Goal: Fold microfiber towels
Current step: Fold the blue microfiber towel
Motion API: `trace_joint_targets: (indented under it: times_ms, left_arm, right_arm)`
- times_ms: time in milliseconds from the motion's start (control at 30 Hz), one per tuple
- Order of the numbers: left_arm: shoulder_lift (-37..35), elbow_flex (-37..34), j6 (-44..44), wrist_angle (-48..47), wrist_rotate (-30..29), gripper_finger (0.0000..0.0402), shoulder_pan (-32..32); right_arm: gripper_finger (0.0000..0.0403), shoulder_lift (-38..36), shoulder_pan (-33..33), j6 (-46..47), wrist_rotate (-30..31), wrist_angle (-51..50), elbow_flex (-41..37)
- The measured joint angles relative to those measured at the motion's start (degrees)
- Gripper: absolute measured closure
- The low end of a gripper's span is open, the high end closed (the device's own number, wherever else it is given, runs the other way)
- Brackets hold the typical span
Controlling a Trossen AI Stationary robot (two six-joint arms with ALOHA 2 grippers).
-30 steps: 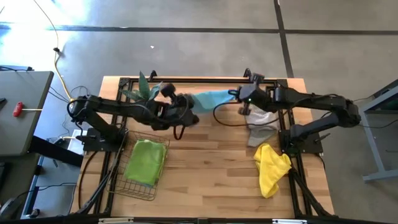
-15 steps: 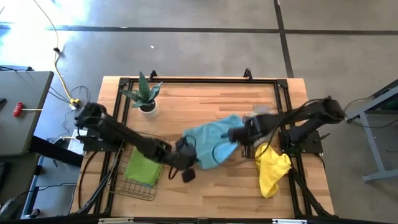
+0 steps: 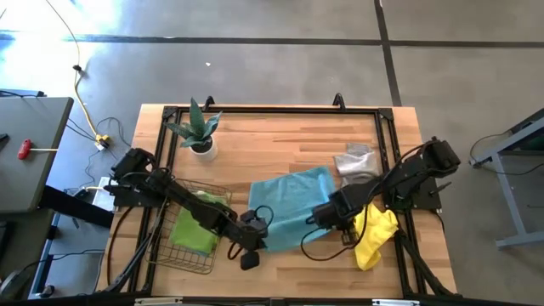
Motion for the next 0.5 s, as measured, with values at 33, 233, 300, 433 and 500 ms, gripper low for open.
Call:
trace_joint_targets:
  times_ms: [33, 233, 300, 433, 500]
  left_arm:
    - [-0.2, 0.0, 0.2, 0.0, 0.7, 0.0401, 0.3]
    - [-0.8, 0.0, -0.5, 0.2, -1.8, 0.0401, 3.1]
    - [-0.8, 0.0, -2.0, -0.4, -6.2, 0.0401, 4.2]
    - [-0.8, 0.0, -4.2, -3.8, -13.9, 0.0401, 5.9]
    - [-0.8, 0.0, -4.7, -6.7, -16.6, 0.0401, 6.6]
  right_arm:
    - [0.0403, -0.7, -0.3, -2.3, -1.2, -0.2, -0.7]
    - [0.0403, -6.1, -3.8, -15.5, -3.2, -2.4, -1.1]
    - [0.0403, -7.4, -6.1, -17.8, -0.4, -2.3, -1.0]
    - [0.0403, -7.7, -11.4, -20.3, 6.0, -1.5, -1.8]
    - [0.0403, -7.3, -14.3, -22.3, 7.2, 0.1, -3.4]
